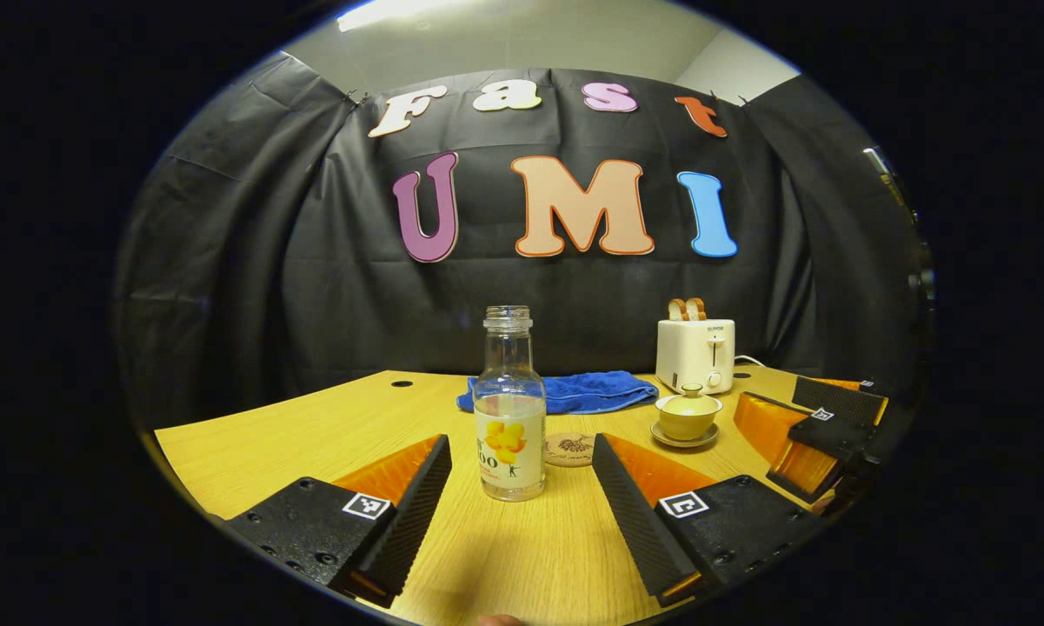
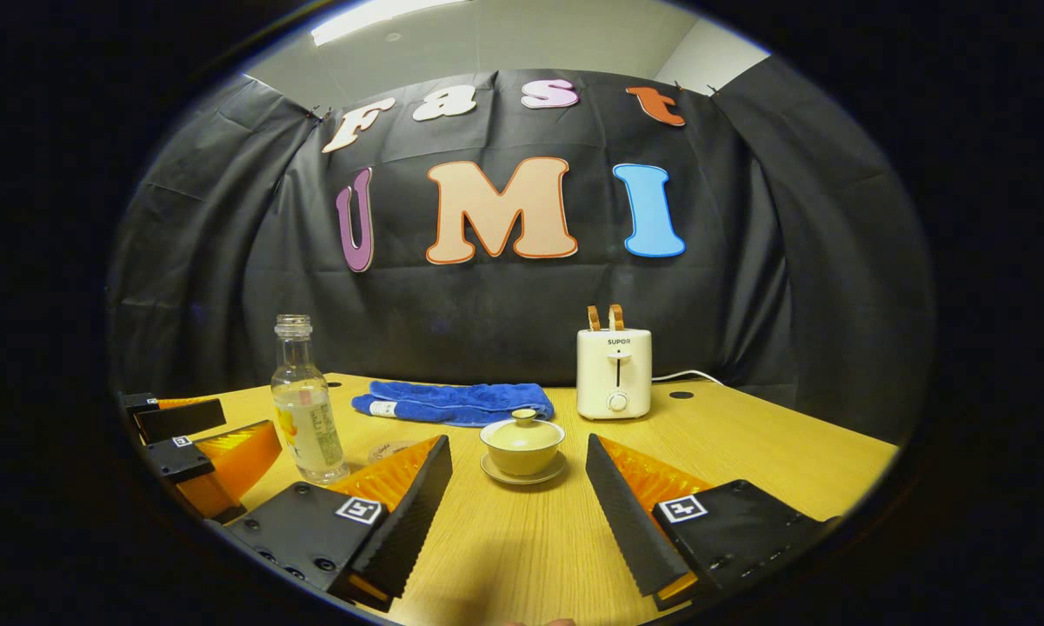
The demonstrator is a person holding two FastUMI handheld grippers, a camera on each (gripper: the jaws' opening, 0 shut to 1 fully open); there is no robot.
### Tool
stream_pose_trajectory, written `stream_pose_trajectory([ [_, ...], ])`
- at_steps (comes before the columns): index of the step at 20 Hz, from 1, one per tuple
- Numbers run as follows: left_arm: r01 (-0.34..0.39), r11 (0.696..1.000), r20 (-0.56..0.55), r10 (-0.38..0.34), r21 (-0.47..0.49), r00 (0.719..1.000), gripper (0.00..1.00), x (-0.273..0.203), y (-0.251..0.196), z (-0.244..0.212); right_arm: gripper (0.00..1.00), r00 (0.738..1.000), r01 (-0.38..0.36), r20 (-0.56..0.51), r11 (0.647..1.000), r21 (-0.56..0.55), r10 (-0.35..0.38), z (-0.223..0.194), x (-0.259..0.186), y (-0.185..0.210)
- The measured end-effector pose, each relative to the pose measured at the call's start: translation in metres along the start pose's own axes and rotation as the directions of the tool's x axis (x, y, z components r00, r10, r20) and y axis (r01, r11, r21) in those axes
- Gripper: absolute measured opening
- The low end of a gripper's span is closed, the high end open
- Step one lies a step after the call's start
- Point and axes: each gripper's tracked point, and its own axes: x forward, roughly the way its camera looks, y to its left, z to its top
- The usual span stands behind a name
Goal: Open the teacup lid with one hand, grasp the water bottle and pour water into the teacup with the other hand; after pouring, place the water bottle on the coaster and then close the teacup lid.
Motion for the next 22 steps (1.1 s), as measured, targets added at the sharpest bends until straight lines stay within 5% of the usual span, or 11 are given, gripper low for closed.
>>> stream_pose_trajectory([
  [12, 0.011, 1.0, 0.002, -0.011, -0.001, 1.0, 0.96, 0.0, -0.002, 0.001, 0.98, 1.0, 0.029, -0.012, 1.0, -0.003, -0.029, -0.006, 0.128, -0.008],
  [18, 0.012, 1.0, 0.002, -0.012, 0.001, 1.0, 0.95, -0.001, -0.002, 0.001, 0.96, 0.998, -0.016, -0.06, 1.0, -0.022, 0.015, -0.014, 0.156, -0.004],
  [22, 0.012, 1.0, 0.002, -0.012, 0.0, 1.0, 0.96, -0.001, -0.002, 0.001, 0.57, 0.998, -0.003, -0.065, 0.999, -0.036, 0.0, -0.014, 0.159, -0.005],
])
